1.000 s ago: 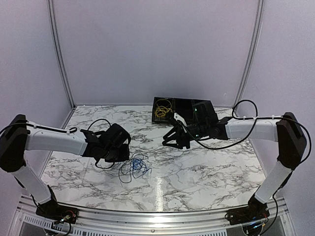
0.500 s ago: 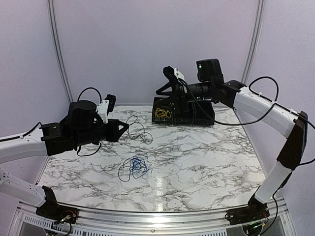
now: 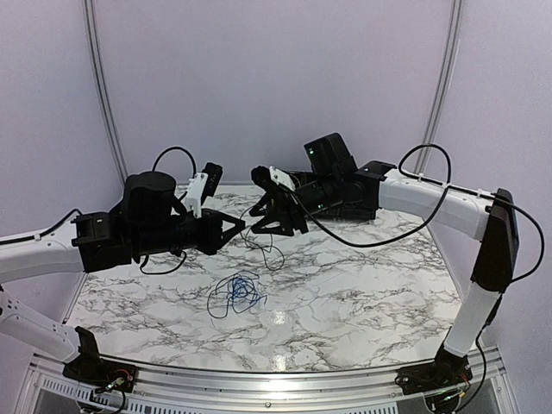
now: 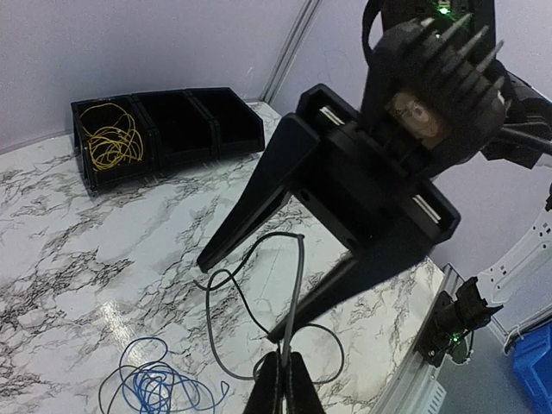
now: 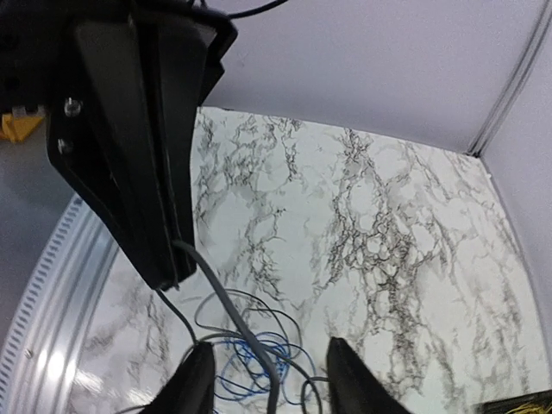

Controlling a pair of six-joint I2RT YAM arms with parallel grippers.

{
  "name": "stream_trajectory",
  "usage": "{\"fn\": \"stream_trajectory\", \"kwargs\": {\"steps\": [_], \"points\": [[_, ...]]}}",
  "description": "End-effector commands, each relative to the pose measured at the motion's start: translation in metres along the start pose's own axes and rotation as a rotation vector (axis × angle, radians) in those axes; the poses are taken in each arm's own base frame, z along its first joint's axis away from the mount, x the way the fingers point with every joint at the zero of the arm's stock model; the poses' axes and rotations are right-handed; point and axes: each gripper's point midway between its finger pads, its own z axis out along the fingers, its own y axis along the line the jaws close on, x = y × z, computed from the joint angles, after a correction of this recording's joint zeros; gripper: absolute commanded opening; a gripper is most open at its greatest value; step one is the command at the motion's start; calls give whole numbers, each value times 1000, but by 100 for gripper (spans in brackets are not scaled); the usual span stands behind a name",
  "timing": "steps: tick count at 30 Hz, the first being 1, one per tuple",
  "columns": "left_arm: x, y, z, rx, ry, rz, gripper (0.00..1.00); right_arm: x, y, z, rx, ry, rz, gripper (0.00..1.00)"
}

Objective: Untangle the cables

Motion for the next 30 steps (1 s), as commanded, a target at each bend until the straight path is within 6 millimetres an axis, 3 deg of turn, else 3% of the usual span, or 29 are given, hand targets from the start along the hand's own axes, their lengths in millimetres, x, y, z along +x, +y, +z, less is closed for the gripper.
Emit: {"fn": "stream_trajectory", "kwargs": {"steps": [1, 3, 7, 10, 13, 19, 25, 30], "points": [[-16, -11, -4, 24, -43, 21, 0, -12, 0, -3, 5, -34, -28, 28], [-13, -5, -2, 0, -42, 20, 0, -16, 1, -5, 9, -50, -18, 3], [-16, 10, 7, -81, -86, 10, 23, -23, -3, -9, 35, -63, 36, 0], [-20, 15, 19, -100, -145, 6, 30, -27, -2, -12, 39, -73, 89, 0], [-22, 21, 29, -117, -202, 7, 28, -33, 2, -16, 24, -88, 118, 0], [-10, 49, 48, -247, -231, 24, 7, -56, 9, -36, 25, -104, 116, 0], [35, 82, 68, -310, -196, 13, 2, -88, 7, -70, -1, -177, 134, 0], [74, 96, 89, -319, -124, 3, 1, -115, 2, -98, -30, -255, 153, 0]]}}
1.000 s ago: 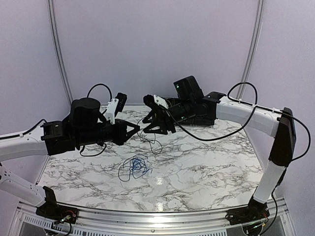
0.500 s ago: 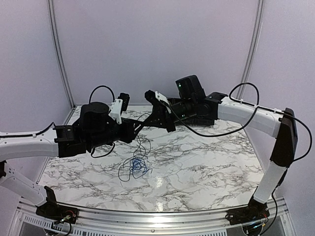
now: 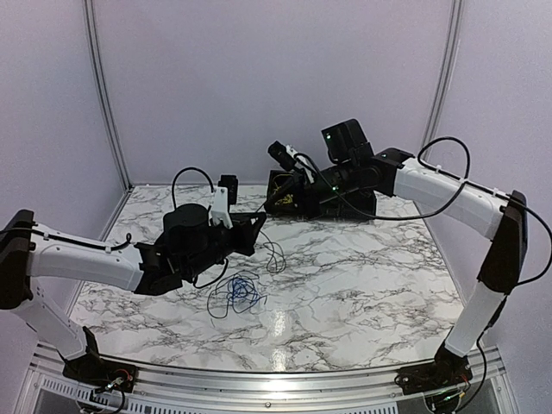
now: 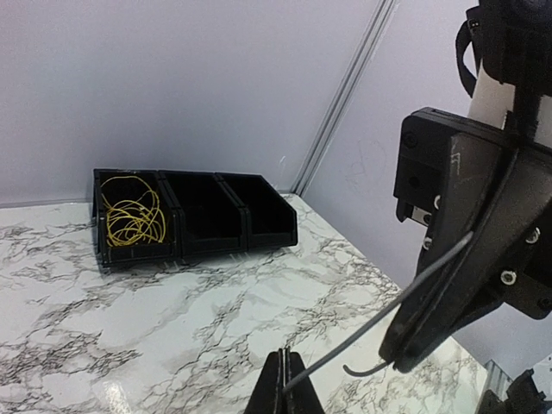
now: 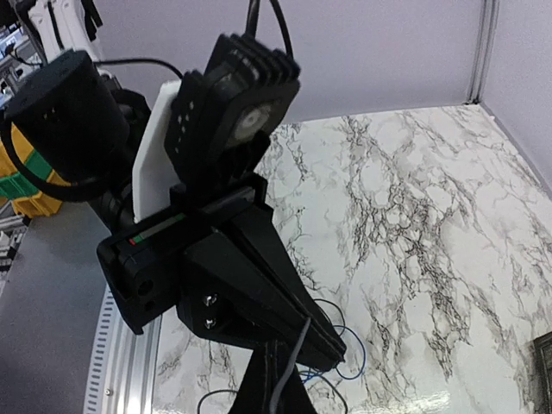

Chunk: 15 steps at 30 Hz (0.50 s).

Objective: Untangle the cables

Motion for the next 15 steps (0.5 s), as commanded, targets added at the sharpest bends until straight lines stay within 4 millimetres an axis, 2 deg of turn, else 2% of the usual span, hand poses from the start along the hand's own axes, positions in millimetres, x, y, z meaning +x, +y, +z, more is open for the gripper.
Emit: {"fn": "stream_trajectory", "kwargs": {"steps": [1, 3, 6, 13, 15], "points": [[82, 63, 8, -193, 177, 42, 1, -98, 35, -65, -71, -229, -144, 0], [96, 65, 11, -186, 210, 39, 1, -105, 33, -74, -64, -245, -151, 0], [108, 66, 14, -181, 233, 34, 4, -112, 30, -83, -41, -258, -159, 0], [117, 64, 15, -155, 252, 43, 9, -112, 21, -91, 6, -260, -157, 0], [117, 61, 14, -138, 255, 42, 7, -111, 19, -91, 12, -258, -155, 0]]}}
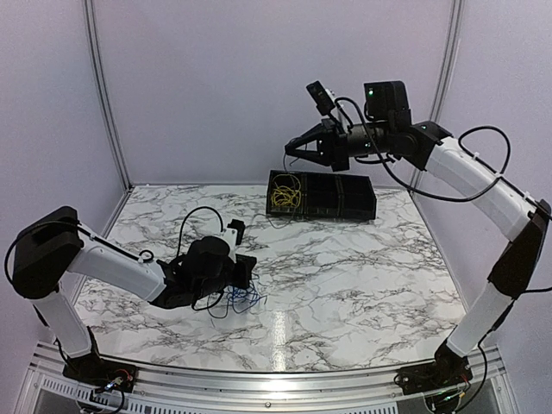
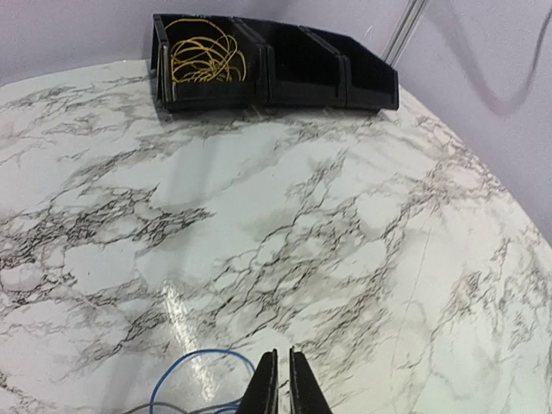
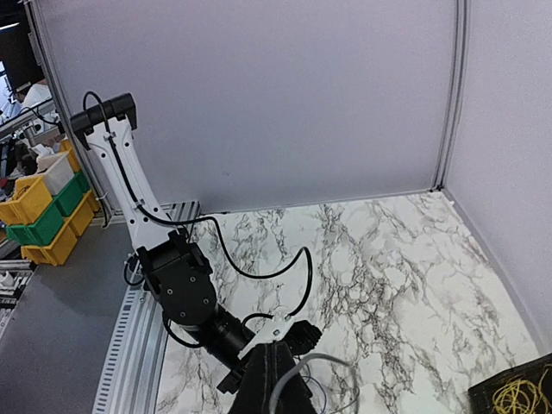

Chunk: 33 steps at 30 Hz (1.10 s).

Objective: Untangle the cables

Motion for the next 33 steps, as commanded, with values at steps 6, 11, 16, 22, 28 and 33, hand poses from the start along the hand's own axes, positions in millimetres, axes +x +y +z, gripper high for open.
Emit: {"fn": "stream_trajectory", "kwargs": {"steps": [6, 11, 16, 22, 28, 33], "points": [[18, 13, -8, -34, 50, 8, 4, -51, 18, -24, 2, -91, -128, 0], [29, 25, -17, -58, 69, -11, 6, -56, 11, -33, 36, -99, -137, 0], [37, 34, -31, -69, 79, -41, 15, -61, -9, -46, 133, -111, -130, 0], [52, 52, -60, -85, 89, -70, 28, -61, -72, -82, 379, -129, -126, 0], [36, 52, -84, -54, 28, -125, 32, -44, -139, -117, 594, -140, -79, 0], [-9, 36, -110, 25, -90, -179, 34, -21, -193, -142, 676, -173, 17, 0]]}}
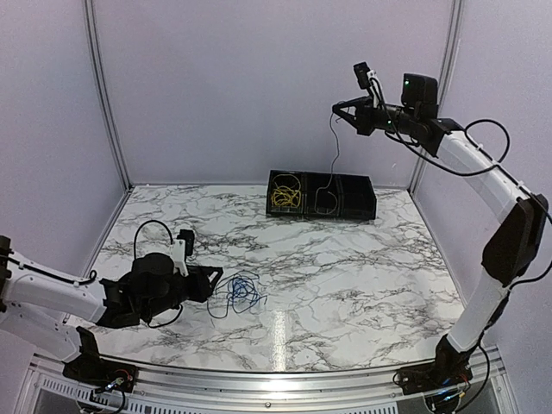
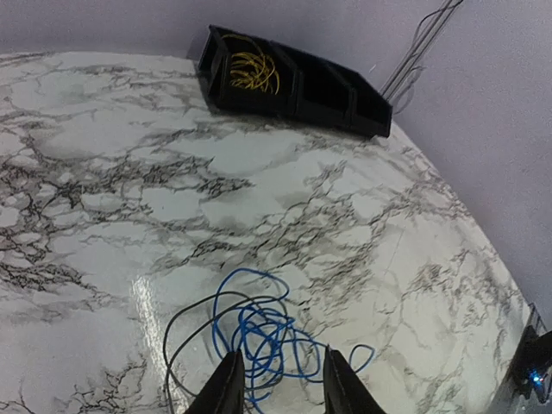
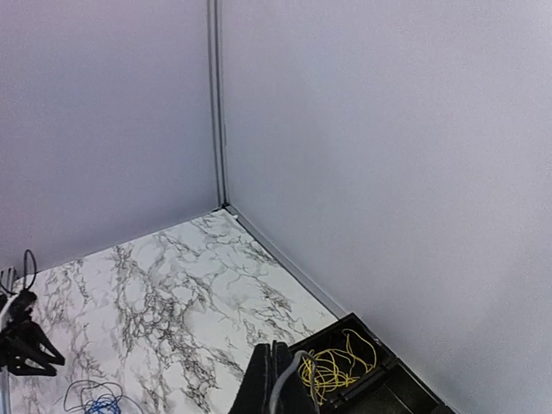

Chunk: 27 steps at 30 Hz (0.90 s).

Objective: Untangle the cables

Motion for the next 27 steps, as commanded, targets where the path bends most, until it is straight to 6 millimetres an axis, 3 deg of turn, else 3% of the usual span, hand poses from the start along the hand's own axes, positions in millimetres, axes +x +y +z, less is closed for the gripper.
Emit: {"fn": "stream_trajectory", "kwargs": {"steps": [1, 7, 10, 12, 17, 21, 27], "points": [[-38, -15, -24, 57, -103, -57, 34, 19, -63, 7, 127, -17, 94, 0], [-63, -19, -49, 81, -169, -92, 34, 51, -120, 26, 155, -5, 194, 0], [-65, -12, -56, 61, -183, -97, 35, 64, -140, 41, 180, 2, 180, 0], [-64, -8, -58, 45, -187, -97, 35, 84, -157, 52, 211, 23, 187, 0], [-60, 1, -57, 3, -177, -86, 36, 103, -175, 63, 245, 28, 186, 0], [-54, 1, -49, -18, -152, -64, 36, 90, -170, 63, 214, 2, 186, 0], [-51, -6, -37, -24, -117, -31, 36, 36, -160, 46, 222, -81, 106, 0]]}}
